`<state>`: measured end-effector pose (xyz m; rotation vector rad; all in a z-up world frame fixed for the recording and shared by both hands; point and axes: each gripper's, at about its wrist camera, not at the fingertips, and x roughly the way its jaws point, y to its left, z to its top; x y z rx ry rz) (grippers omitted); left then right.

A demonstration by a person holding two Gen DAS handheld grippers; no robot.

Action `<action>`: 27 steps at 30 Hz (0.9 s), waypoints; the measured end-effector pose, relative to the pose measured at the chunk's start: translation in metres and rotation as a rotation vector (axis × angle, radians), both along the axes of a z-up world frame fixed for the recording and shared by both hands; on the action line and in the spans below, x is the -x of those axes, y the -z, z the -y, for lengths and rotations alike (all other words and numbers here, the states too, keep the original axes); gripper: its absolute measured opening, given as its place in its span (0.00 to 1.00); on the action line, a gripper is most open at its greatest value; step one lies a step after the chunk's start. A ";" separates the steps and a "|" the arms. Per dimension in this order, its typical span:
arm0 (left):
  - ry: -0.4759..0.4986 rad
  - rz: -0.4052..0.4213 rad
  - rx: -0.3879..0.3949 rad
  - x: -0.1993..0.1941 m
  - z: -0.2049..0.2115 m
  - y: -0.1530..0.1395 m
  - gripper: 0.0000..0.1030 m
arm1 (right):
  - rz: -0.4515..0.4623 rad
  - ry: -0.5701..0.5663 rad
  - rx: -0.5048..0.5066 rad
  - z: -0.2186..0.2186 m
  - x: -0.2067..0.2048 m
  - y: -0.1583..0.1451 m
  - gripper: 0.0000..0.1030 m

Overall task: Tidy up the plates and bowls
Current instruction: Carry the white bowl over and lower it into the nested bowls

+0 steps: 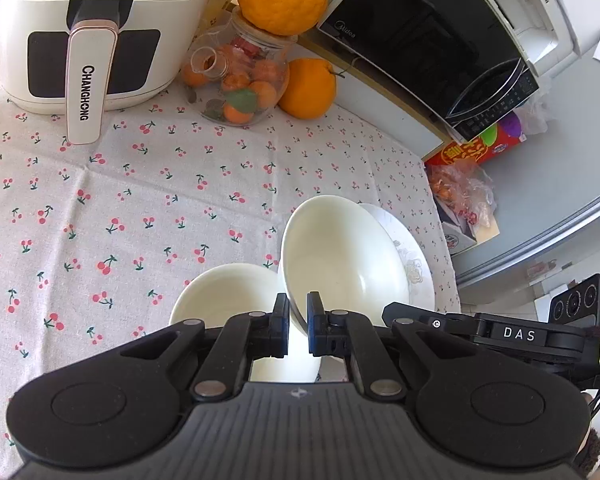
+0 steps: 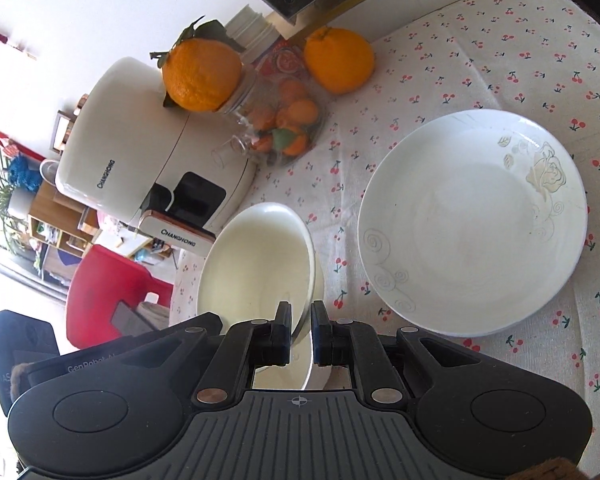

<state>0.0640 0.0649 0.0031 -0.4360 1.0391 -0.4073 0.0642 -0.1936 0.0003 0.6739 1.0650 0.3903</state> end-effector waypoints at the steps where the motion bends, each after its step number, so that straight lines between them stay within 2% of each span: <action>1: 0.006 0.000 -0.013 0.001 -0.001 0.001 0.07 | -0.005 -0.008 0.001 -0.002 0.001 0.001 0.11; 9: 0.041 0.002 -0.140 0.011 -0.010 0.008 0.08 | -0.038 -0.088 0.029 -0.030 0.008 0.011 0.11; 16: 0.074 0.006 -0.217 0.016 -0.010 0.011 0.09 | -0.062 -0.121 0.042 -0.042 0.010 0.018 0.12; 27: 0.120 -0.029 -0.291 0.016 -0.003 0.017 0.12 | -0.087 -0.144 0.061 -0.048 0.011 0.025 0.13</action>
